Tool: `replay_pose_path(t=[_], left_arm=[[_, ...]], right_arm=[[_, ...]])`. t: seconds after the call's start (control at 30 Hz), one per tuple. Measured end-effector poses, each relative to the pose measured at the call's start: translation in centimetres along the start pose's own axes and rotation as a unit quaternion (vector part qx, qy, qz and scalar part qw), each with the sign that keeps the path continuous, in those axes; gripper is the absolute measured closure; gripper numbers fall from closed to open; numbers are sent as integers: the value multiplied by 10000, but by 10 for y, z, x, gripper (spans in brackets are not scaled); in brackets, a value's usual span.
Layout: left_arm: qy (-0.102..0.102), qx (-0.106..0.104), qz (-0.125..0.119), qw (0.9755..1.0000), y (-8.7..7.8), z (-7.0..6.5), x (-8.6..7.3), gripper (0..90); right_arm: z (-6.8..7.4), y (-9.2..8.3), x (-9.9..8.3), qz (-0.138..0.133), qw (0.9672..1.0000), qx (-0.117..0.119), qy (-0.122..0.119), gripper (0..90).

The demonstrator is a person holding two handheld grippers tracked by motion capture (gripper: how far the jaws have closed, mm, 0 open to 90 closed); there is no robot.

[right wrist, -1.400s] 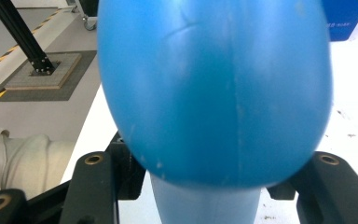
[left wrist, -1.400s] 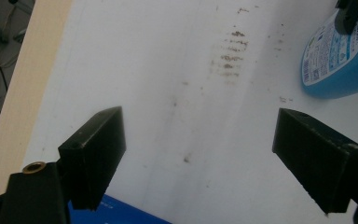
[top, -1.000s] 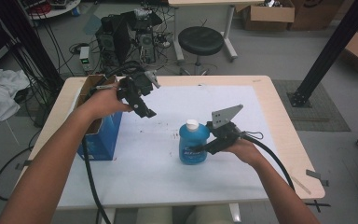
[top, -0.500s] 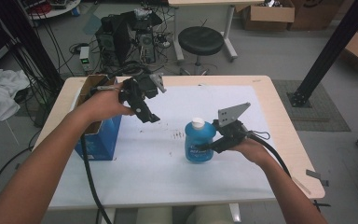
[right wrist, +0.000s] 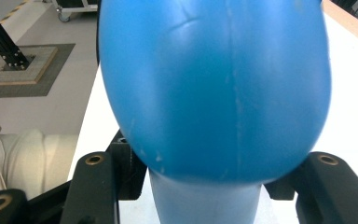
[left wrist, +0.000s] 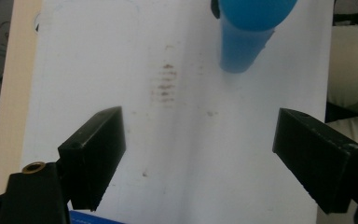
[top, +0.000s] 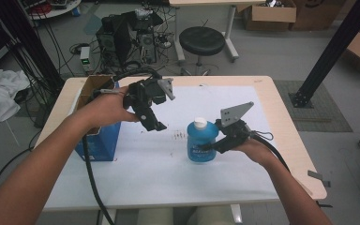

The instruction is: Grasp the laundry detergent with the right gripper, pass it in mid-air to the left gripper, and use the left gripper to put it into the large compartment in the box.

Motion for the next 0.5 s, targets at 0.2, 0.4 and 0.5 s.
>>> replay_pose_path(t=[0.2, 0.4, 0.5], left_arm=[[115, -163, 33, 9998, 1, -9, 9, 176], [203, -312, 33, 9993, 4, -16, 17, 177], [226, -370, 80, 9990, 5, -17, 18, 178]], right_arm=[[1, 1, 2, 35, 10000, 7, -31, 437], [1, 8, 4, 48, 10000, 30, -35, 437], [2, 12, 5, 28, 10000, 79, -36, 438]])
Point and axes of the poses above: each handheld gripper's, and its own axes: y roughly forward along the jaws, x roughly out of its top, z roughly to its left, the point moved 5 cm from there along y, roughly forward along the jaws
